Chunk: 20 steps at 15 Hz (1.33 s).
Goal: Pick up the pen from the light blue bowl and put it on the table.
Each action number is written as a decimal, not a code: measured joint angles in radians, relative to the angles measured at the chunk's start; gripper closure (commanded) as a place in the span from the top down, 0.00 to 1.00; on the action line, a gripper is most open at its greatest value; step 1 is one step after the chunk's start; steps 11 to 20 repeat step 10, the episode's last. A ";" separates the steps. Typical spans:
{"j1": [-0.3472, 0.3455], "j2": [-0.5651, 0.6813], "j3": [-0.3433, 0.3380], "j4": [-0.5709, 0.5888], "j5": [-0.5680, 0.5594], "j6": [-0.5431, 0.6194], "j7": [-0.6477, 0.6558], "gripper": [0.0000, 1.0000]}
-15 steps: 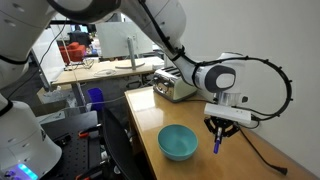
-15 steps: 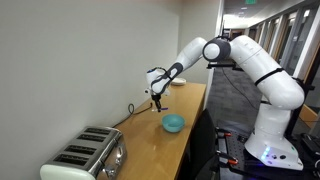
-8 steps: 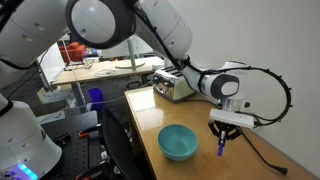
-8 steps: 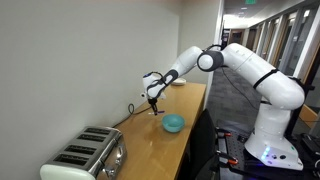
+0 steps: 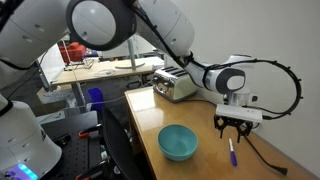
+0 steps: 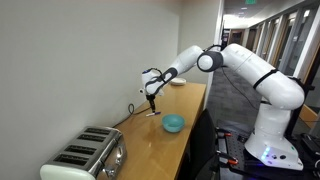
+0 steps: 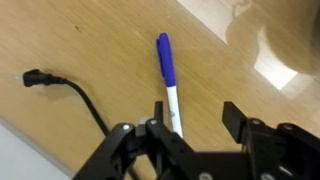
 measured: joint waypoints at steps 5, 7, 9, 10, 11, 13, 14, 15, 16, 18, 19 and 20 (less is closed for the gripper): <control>-0.003 -0.152 0.010 -0.157 0.054 -0.046 0.018 1.00; -0.001 -0.247 0.017 -0.263 0.093 -0.087 0.056 1.00; -0.001 -0.338 0.022 -0.369 0.134 -0.102 0.088 1.00; -0.001 -0.380 0.023 -0.419 0.150 -0.102 0.096 1.00; -0.001 -0.380 0.023 -0.419 0.150 -0.102 0.096 1.00; -0.001 -0.380 0.023 -0.419 0.150 -0.102 0.096 1.00; -0.001 -0.380 0.023 -0.419 0.150 -0.102 0.096 1.00; -0.001 -0.380 0.023 -0.419 0.150 -0.102 0.096 1.00; -0.001 -0.380 0.023 -0.419 0.150 -0.102 0.096 1.00; -0.001 -0.380 0.023 -0.419 0.150 -0.102 0.096 1.00; -0.001 -0.380 0.023 -0.419 0.150 -0.102 0.096 1.00; -0.001 -0.380 0.023 -0.419 0.150 -0.102 0.096 1.00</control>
